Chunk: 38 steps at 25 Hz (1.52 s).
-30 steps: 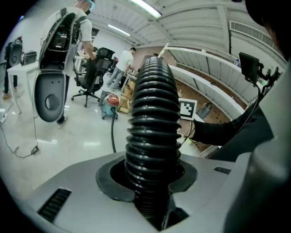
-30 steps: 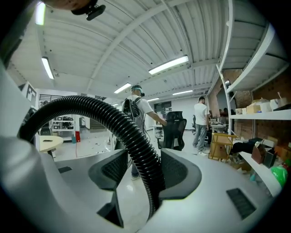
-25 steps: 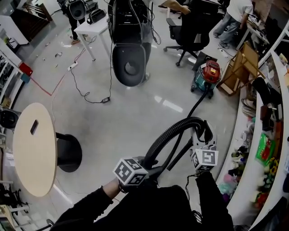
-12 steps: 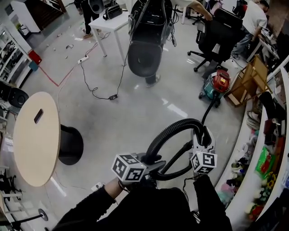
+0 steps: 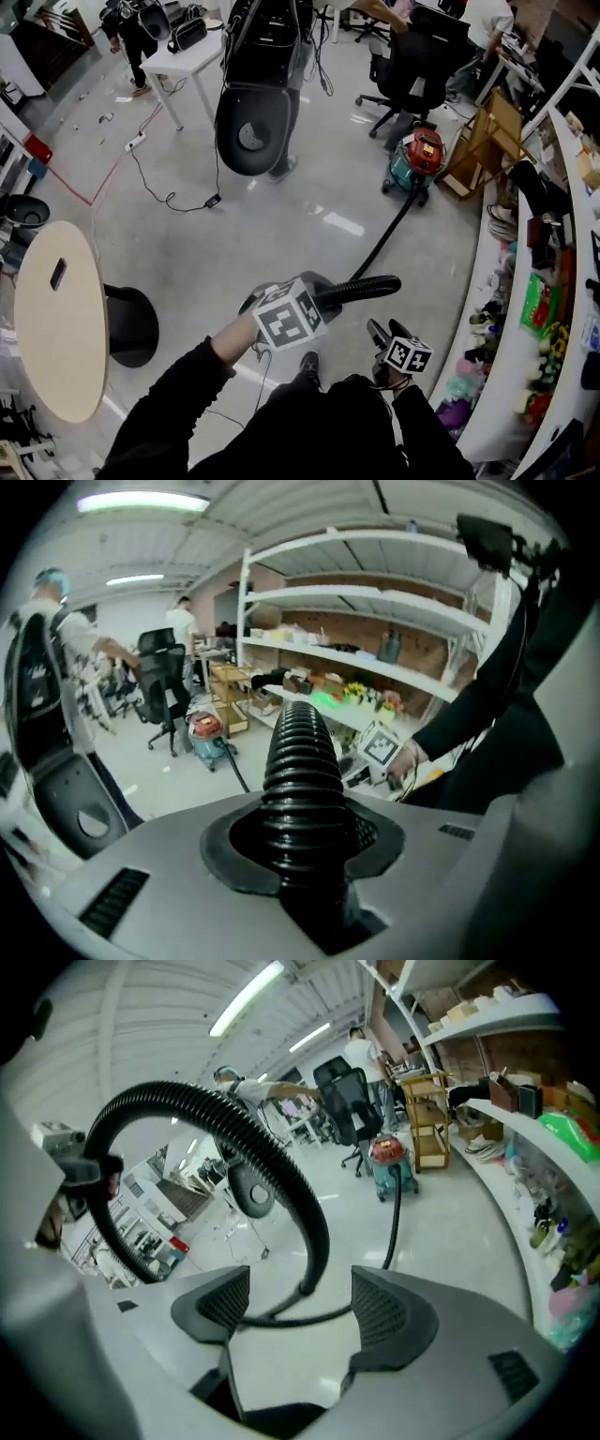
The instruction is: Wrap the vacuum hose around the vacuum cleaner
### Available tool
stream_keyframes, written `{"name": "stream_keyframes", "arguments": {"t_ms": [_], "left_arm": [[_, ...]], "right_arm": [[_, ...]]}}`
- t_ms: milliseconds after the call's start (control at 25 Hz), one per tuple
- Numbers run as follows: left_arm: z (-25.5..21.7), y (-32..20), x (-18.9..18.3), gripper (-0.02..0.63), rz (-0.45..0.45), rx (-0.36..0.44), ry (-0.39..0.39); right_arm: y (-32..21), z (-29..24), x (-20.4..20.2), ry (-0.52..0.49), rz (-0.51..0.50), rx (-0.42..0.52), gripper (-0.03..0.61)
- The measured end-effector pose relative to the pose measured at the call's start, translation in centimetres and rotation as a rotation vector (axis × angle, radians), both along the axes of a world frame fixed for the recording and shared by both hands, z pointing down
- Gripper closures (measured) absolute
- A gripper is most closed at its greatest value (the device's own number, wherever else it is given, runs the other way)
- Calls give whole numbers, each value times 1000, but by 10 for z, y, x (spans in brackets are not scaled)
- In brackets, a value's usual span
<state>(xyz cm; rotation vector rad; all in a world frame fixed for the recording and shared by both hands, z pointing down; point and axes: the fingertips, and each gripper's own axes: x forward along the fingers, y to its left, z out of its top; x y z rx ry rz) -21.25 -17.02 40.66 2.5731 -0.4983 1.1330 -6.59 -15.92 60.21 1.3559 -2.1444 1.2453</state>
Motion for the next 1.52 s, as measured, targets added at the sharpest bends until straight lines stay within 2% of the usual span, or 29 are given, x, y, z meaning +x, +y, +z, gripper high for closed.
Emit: {"name": "stream_keyframes", "arguments": {"t_ms": [80,160,240,360,400,480,560,640,720,800,880,920,1040,1120,1240,1320,1400,1440,1520], "left_arm": [[11,-13,7,483,114,66,-140],[20,-28,13,483,211,123,-243],[27,-41,20,483,302,167,-314],[36,-53,36,483,431,221,-418],[38,-58,44,483,468,236,-452],[40,-66,64,483,537,270,-515],[39,-71,88,483,608,308,-564],[34,-75,110,483,662,322,-586],[31,-80,128,482,691,308,-607],[31,-86,146,482,703,283,-621],[34,-92,168,476,702,268,-623],[35,-95,179,472,692,268,-621],[37,-112,207,469,638,294,-602],[39,-124,223,469,585,329,-587],[44,-140,233,463,465,375,-553],[45,-157,220,458,330,427,-552],[39,-176,190,361,127,506,-541],[35,-180,172,329,1,524,-500],[34,-178,137,305,-254,496,-375]], "right_arm": [[21,4,14,86,-56,-34,250],[23,-19,31,219,-104,46,250],[5,-69,39,378,-178,249,250],[-35,-159,16,563,-362,620,250],[-46,-181,5,605,-434,707,250],[-64,-201,-13,679,-564,815,238],[-82,-193,-18,769,-666,844,230],[-98,-173,-12,847,-737,796,230],[-110,-158,3,871,-754,741,238],[-120,-151,22,812,-713,700,359],[-128,-148,43,673,-623,642,437],[-133,-148,55,610,-576,621,480],[-148,-153,83,552,-515,626,485],[-159,-156,99,577,-534,652,485],[-173,-164,112,669,-613,716,486],[-186,-173,119,713,-642,764,490],[-204,-183,133,701,-621,784,491],[-213,-188,141,674,-596,786,491],[-231,-197,157,595,-532,784,491]]}}
